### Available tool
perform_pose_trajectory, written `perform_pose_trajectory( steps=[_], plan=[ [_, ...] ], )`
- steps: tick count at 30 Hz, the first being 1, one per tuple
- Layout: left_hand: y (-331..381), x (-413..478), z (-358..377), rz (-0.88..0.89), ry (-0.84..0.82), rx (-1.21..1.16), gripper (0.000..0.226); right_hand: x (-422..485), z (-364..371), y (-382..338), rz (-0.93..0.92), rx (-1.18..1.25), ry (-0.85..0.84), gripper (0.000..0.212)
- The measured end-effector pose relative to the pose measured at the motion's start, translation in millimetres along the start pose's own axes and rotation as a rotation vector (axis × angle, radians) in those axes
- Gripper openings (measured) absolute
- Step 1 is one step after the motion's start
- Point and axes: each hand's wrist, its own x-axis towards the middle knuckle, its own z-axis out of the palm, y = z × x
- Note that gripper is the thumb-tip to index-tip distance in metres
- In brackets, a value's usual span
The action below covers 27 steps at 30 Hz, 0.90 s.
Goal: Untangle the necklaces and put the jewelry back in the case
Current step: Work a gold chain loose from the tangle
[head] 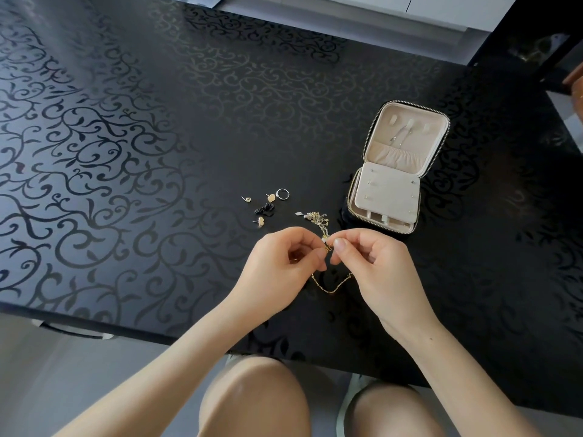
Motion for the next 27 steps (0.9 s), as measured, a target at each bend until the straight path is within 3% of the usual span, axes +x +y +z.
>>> perform_pose_trajectory(
  steps=[27],
  plan=[
    [-2.9, -1.6, 3.7, 0.063, 0.077, 0.106, 0.010, 1.7, 4.6, 0.7, 0.010, -0.016, 0.023, 0.016]
  ],
)
